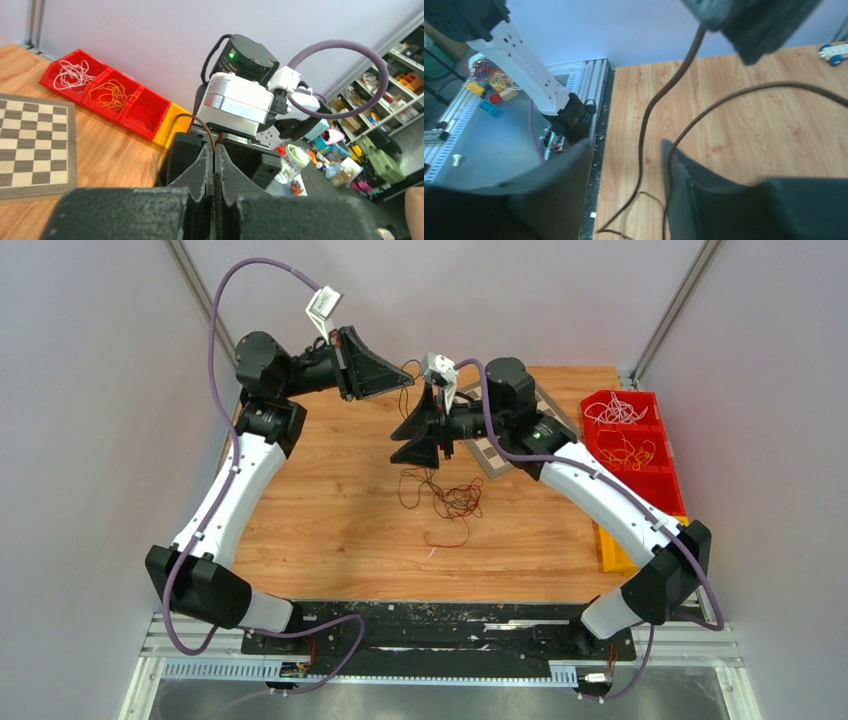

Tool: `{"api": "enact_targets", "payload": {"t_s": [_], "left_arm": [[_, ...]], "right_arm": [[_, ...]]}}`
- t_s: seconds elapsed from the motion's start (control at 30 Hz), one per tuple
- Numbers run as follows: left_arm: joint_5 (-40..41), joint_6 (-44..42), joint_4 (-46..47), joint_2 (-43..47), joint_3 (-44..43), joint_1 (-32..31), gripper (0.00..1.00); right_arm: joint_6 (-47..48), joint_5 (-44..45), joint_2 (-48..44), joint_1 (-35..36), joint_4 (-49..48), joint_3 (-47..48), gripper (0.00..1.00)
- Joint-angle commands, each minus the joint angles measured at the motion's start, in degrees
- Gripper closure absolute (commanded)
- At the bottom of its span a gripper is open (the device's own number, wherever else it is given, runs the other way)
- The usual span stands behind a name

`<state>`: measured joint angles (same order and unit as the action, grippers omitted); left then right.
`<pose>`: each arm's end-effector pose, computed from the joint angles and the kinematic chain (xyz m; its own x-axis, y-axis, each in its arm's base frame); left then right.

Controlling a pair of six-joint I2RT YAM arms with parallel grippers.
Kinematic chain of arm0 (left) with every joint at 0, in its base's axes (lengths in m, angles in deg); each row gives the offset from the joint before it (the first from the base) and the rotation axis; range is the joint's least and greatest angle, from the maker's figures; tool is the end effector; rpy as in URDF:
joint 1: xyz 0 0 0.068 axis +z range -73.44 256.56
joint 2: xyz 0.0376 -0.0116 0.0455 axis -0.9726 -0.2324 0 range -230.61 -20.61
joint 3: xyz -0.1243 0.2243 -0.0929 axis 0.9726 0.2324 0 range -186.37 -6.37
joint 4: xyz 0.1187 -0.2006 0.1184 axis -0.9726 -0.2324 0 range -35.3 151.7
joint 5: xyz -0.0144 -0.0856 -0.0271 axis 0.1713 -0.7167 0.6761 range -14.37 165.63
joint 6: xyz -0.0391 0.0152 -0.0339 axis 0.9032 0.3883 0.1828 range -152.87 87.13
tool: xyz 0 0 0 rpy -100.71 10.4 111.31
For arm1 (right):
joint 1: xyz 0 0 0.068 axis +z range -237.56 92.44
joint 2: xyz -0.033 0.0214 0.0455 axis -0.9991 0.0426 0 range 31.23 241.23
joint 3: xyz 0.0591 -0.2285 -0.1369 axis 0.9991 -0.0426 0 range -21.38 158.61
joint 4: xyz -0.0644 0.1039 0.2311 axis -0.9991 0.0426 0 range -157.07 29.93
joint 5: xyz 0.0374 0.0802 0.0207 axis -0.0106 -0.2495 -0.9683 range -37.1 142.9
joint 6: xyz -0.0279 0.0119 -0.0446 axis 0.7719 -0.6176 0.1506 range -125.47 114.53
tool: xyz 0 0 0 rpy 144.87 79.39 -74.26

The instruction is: Untangle the cables

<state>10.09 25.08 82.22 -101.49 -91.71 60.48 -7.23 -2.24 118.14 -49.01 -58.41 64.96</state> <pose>0.2775 -0.1137 0.4905 -0.5538 -0.2056 -0.8069 0.8255 -0.0094 -0.5643 0.2512 0.2374 0.4196 -0.1558 -0.1016 -0.9825 -0.9853 -0.0545 0.1619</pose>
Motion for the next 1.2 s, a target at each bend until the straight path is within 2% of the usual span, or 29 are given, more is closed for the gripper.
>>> {"api": "enact_targets", "payload": {"t_s": [0.0,0.1,0.27,0.37,0.5,0.57,0.63,0.73,0.8,0.83,0.87,0.9,0.93,1.03,1.1,1.17], "left_arm": [[5.5,0.8,1.3,0.0,-0.2,0.5,1.0],[7.9,1.5,0.0,0.3,1.0,2.2,1.0],[10.1,3.1,-0.5,0.0,4.1,7.3,1.0],[9.1,2.8,-1.1,0.3,7.2,6.2,1.0],[6.4,-3.3,-7.2,1.7,12.5,0.2,1.0],[5.5,-14.1,-14.5,2.0,12.9,-4.2,1.0],[4.7,-23.8,-25.8,0.4,10.3,-9.9,1.0],[4.5,-33.2,-38.4,-2.9,6.2,-14.2,1.0],[5.5,-39.3,-43.0,-3.9,3.1,-16.0,0.84],[5.9,-41.4,-43.8,-4.0,2.1,-16.3,0.63],[6.3,-42.0,-44.2,-3.9,1.9,-16.3,0.52],[7.4,-43.3,-44.5,-3.8,1.6,-16.2,0.37],[7.8,-44.1,-45.2,-3.4,1.6,-16.2,0.32],[8.9,-46.7,-46.3,-2.5,2.6,-15.5,0.07],[8.9,-46.9,-46.2,-1.9,3.8,-15.0,0.01],[8.8,-47.0,-46.2,-1.1,5.0,-14.6,0.0]], "right_arm": [[-0.5,5.4,-2.0,-0.5,-2.7,1.3,0.59],[-0.5,5.7,-4.8,-2.5,-1.1,-1.7,0.8],[1.2,7.4,-11.3,-5.2,3.5,-6.0,1.0],[1.5,10.4,-13.9,-5.5,4.6,-4.9,1.0],[1.3,13.1,-15.9,-8.6,5.3,-1.7,1.0],[-2.0,12.8,-16.4,-12.4,5.6,-0.8,1.0],[-4.3,11.0,-17.1,-18.3,6.6,-0.5,1.0],[-3.8,6.6,-18.5,-27.1,12.7,-0.9,1.0],[4.3,3.0,-19.9,-32.6,21.9,-1.2,1.0],[10.2,2.3,-20.8,-35.2,28.0,-1.6,1.0],[16.9,1.0,-21.5,-37.6,34.2,-1.8,1.0],[23.9,0.9,-22.1,-40.7,41.3,-1.8,1.0],[30.9,1.8,-22.7,-42.9,49.9,-1.7,1.0],[48.8,6.3,-22.3,-49.1,64.2,-0.9,1.0],[58.7,7.9,-20.3,-53.1,72.5,0.7,1.0],[62.8,11.2,-18.4,-56.5,76.6,1.5,1.0]]}}
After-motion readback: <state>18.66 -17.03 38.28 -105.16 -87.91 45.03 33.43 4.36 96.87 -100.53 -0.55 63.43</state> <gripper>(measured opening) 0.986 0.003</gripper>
